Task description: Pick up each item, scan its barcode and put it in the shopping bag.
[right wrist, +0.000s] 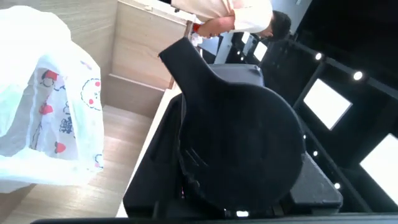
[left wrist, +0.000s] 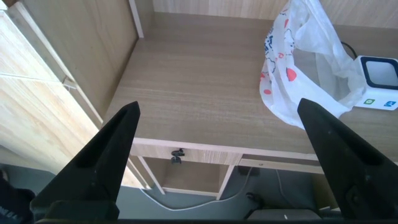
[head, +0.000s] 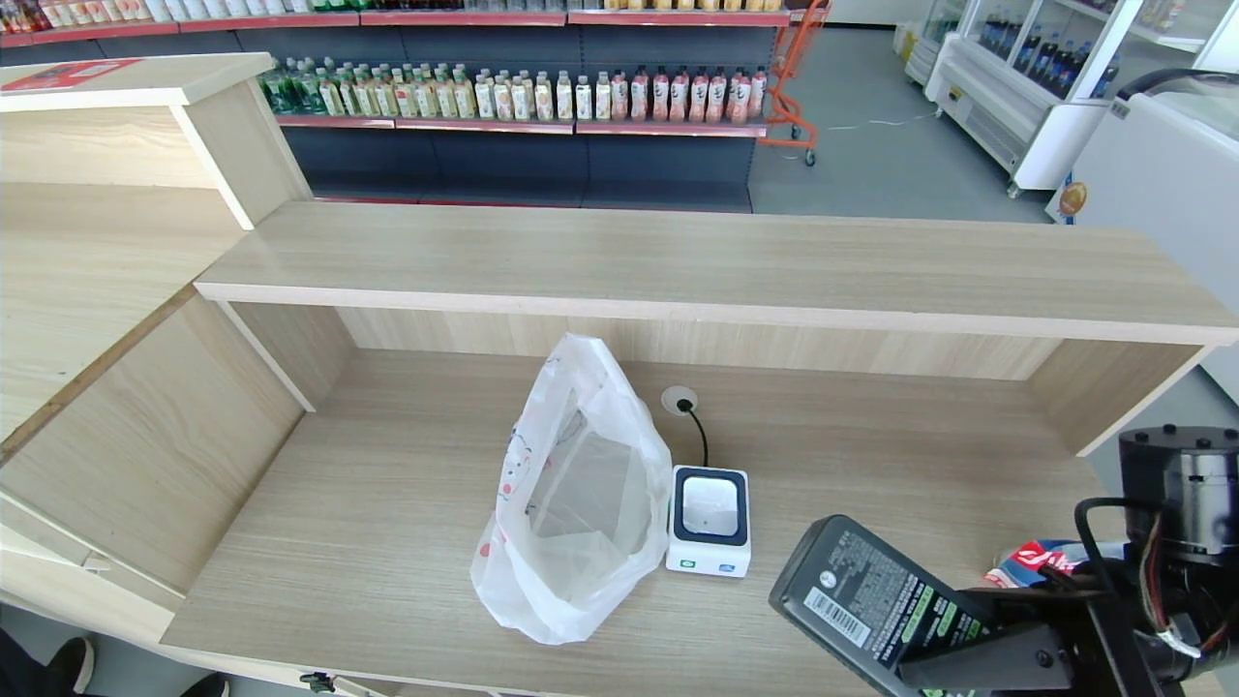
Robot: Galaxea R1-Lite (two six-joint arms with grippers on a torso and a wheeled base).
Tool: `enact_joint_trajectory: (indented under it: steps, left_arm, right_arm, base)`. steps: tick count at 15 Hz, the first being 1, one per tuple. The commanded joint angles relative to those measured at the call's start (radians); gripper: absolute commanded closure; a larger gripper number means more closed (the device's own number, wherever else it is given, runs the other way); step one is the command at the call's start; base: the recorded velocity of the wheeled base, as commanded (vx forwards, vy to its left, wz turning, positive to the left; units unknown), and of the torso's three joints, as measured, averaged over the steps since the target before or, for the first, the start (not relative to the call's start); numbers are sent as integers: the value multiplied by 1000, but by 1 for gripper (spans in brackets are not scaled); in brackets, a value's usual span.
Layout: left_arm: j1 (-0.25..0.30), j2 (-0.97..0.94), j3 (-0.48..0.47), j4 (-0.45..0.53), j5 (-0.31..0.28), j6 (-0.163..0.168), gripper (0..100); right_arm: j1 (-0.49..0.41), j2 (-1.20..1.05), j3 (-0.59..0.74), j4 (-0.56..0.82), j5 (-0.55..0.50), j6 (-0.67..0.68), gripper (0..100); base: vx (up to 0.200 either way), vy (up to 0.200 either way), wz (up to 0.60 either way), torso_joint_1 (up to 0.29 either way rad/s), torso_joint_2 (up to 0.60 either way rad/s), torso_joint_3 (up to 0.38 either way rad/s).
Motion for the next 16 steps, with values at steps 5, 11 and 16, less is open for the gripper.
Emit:
enact_joint_trajectory:
  steps: [5,11,16]
  left_arm:
    - [0,0,0,0,-1,-1,0]
    - [0,0,0,0,-1,-1,0]
    - [0,0,0,0,-1,-1,0]
  right_arm:
    - [52,17,-2,53,1,-1,100]
    - [55,0,-8,62,-7,12,100]
    - [-172,-215,-60,228,-217,779,100]
  base:
    - [0,0,0,0,0,0]
    - [0,0,0,0,0,0]
    - [0,0,0,0,0,0]
